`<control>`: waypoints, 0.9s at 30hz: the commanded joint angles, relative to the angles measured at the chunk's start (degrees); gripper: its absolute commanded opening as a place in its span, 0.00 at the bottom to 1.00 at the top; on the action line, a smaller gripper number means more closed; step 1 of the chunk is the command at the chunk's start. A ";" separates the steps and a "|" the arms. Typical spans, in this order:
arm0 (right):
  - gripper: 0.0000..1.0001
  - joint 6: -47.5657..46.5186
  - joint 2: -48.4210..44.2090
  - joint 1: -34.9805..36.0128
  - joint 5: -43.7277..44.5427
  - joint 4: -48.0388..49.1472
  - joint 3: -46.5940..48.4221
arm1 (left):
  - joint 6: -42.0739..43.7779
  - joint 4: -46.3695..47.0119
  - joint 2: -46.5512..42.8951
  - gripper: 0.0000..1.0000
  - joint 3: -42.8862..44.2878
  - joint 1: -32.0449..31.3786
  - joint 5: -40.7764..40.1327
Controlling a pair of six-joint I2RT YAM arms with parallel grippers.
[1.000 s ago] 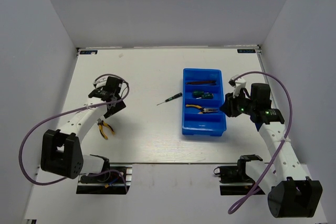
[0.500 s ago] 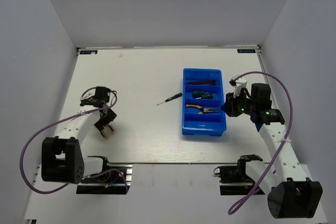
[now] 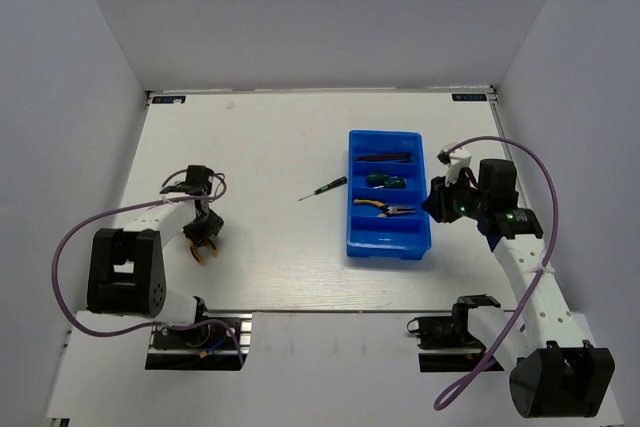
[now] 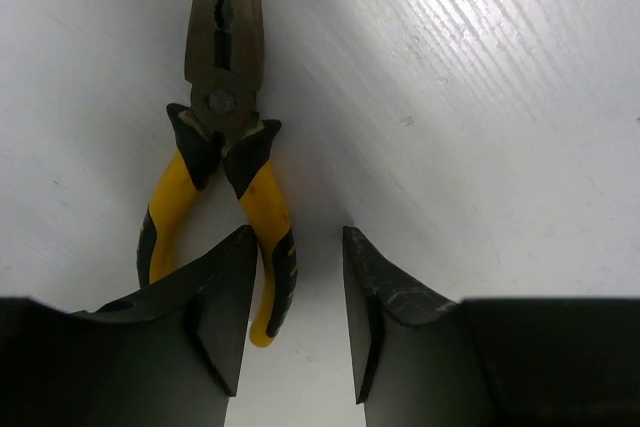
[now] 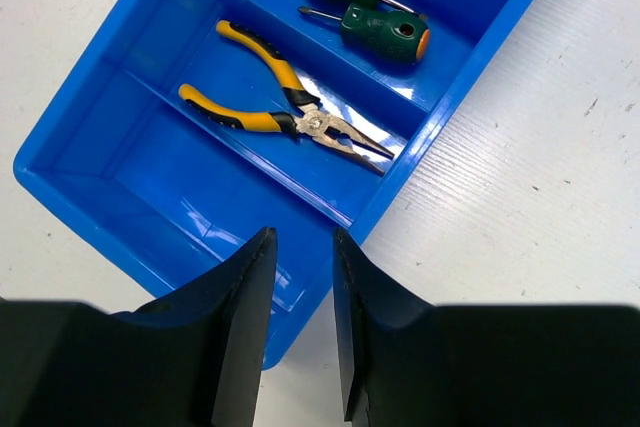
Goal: Sort the tools into containers
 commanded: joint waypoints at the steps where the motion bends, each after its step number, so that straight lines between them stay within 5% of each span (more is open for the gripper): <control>1: 0.36 -0.37 -0.86 -0.32 0.15 0.94 1.75 | -0.43 4.25 -0.85 0.48 -3.12 0.63 2.11; 9: 0.36 -0.11 -1.04 -0.32 0.50 1.02 1.67 | -1.13 7.60 3.28 0.23 -5.41 1.77 6.60; 12: 0.36 -0.19 -1.04 -0.32 0.58 1.02 1.75 | 1.67 8.65 0.83 0.00 -3.49 0.73 6.60; 14: 0.36 -0.19 -0.95 -0.32 0.41 1.11 1.66 | 6.40 10.14 -2.25 0.00 -1.73 0.02 8.87; 20: 0.36 -0.11 -0.60 -0.23 0.76 1.55 1.49 | 31.45 28.68 -9.28 0.00 1.26 -1.92 47.47; 27: 0.36 -0.11 -0.51 -0.41 2.16 2.17 1.23 | 46.22 36.16 -9.47 0.00 11.63 -9.46 69.07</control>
